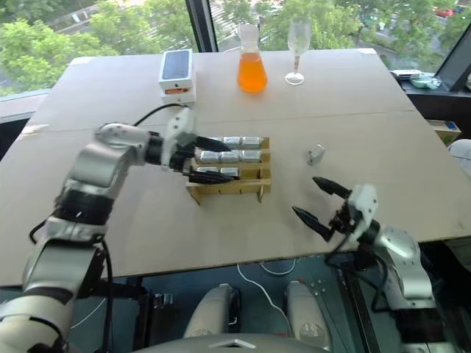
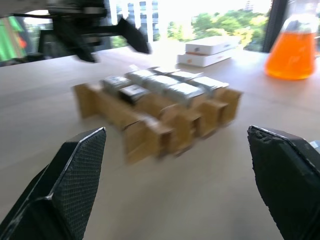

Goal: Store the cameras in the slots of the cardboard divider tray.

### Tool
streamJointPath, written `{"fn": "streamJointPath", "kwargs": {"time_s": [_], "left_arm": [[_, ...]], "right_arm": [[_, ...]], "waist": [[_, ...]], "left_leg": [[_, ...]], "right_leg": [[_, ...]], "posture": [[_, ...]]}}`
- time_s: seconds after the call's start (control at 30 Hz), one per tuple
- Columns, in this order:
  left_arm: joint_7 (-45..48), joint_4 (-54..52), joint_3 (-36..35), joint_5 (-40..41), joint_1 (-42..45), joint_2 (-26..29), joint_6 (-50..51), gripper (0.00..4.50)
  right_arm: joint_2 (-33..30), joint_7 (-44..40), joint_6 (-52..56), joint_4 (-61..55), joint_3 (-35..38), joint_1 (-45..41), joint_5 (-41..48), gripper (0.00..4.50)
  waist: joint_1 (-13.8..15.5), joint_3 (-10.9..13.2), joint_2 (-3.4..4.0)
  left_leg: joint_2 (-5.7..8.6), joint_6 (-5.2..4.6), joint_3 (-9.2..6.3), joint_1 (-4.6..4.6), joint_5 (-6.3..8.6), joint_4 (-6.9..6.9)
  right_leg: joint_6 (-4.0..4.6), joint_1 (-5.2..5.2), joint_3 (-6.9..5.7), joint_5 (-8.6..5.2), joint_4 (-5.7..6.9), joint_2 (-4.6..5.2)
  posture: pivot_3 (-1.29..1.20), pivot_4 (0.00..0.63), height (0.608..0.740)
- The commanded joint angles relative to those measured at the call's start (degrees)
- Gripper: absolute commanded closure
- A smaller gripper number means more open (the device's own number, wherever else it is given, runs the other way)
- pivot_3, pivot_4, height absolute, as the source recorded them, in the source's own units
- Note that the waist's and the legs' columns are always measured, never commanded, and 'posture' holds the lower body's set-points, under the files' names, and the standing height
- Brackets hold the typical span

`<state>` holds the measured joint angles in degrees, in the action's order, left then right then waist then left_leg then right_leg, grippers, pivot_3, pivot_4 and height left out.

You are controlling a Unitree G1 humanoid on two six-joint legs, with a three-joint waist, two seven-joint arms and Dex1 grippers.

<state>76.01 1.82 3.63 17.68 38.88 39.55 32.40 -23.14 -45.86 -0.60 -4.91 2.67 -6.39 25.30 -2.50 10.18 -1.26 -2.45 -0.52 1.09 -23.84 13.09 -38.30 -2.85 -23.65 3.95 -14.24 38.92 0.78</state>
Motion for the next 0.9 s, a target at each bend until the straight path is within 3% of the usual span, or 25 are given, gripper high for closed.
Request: {"fn": "streamJointPath", "kwargs": {"time_s": [0.03,0.27,0.5,0.9], "left_arm": [[-6.0,-11.7,-8.7,5.8,-5.9,1.1,3.8,0.04],[-18.5,-27.4,-18.4,12.5,-19.2,-0.3,9.4,0.04],[-24.6,-33.3,-22.7,17.6,-24.3,0.4,11.0,0.04],[-22.5,-34.6,-23.0,22.2,-27.1,6.0,8.8,0.04]], "right_arm": [[3.3,11.9,6.9,-1.1,-0.8,-5.4,-4.9,0.0],[13.5,35.2,18.1,-1.8,-0.7,-11.6,-14.4,0.0],[16.4,43.1,19.8,-3.1,-1.0,-12.1,-20.0,0.0],[24.9,47.7,26.6,3.4,2.4,-17.5,-15.7,0.0]], "waist": [[0.1,0.0,0.0],[0.7,0.0,-0.02],[0.4,0.0,-0.04],[0.0,0.0,-0.03]], "left_leg": [[-0.02,0.0,0.0,0.0,0.0,0.0],[0.09,0.01,-0.02,-0.1,0.0,0.01],[0.11,0.01,0.02,-0.09,0.0,0.01],[0.03,0.01,0.04,-0.02,0.0,0.09]], "right_leg": [[0.02,-0.03,-0.01,0.01,-0.01,-0.01],[0.04,-0.04,-0.04,0.02,-0.06,0.14],[0.04,-0.05,-0.01,0.02,-0.07,0.16],[0.08,-0.07,0.0,0.0,-0.07,0.1]], "posture": [[0.0,0.15,0.74],[0.0,0.15,0.74],[0.0,0.15,0.74],[0.0,0.15,0.74]]}}
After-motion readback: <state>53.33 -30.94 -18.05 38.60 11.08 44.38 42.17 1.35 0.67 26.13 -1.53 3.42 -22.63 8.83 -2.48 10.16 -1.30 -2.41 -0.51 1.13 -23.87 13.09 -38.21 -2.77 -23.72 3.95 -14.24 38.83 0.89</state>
